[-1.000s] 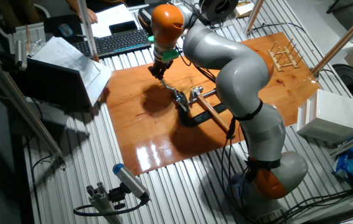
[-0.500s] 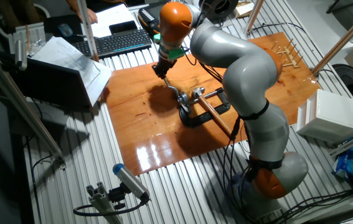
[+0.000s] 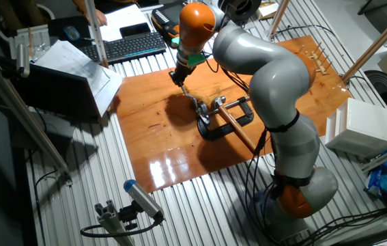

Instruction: Pull up the lever

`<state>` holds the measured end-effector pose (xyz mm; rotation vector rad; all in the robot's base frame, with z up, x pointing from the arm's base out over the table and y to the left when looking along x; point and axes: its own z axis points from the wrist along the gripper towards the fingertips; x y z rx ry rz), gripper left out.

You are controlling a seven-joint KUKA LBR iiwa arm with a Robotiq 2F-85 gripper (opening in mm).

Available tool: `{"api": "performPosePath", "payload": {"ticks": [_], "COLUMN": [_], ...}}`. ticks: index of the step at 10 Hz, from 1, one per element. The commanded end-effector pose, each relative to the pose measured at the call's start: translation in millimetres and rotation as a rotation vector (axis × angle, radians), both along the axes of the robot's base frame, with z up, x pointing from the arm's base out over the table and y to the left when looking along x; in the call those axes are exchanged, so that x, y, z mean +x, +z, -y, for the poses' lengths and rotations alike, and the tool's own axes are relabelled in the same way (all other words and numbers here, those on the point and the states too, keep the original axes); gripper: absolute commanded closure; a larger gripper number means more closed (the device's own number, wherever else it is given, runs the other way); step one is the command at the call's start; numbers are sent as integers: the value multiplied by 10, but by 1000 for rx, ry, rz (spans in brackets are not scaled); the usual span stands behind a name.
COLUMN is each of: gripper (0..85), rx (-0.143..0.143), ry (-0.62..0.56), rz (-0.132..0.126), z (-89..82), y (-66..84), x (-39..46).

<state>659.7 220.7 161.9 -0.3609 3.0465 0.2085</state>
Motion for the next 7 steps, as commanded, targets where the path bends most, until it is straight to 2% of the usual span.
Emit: {"api": "performPosePath", "payload": {"ticks": [1,7], "gripper": [850,850], "rx": [0,1], "ry": [-4,-10], "rz": [1,7], "z": [-12,-21], "y": [4,-29], "x": [-7,57]}}
